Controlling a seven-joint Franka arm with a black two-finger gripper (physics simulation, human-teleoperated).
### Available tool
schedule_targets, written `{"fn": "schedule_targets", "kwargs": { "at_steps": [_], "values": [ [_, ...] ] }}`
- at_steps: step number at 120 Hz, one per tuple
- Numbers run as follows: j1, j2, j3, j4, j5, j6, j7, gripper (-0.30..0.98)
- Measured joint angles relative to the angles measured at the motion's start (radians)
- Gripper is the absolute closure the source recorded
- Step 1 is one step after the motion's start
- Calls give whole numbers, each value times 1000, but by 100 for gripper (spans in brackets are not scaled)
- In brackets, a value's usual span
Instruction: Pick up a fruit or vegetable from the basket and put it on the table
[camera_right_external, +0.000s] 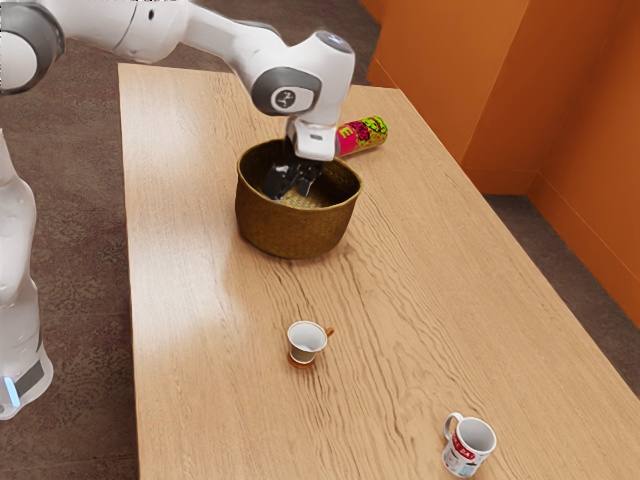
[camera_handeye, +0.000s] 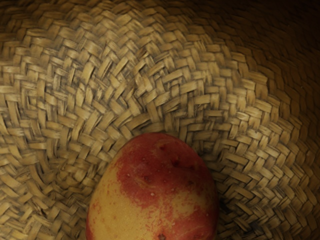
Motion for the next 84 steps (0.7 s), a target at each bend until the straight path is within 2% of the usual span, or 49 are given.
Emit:
{"fn": "schedule_targets", "kwargs": {
  "at_steps": [84],
  "values": [
    [1,80,13,-10,-13,46,38,0]
  ]
}}
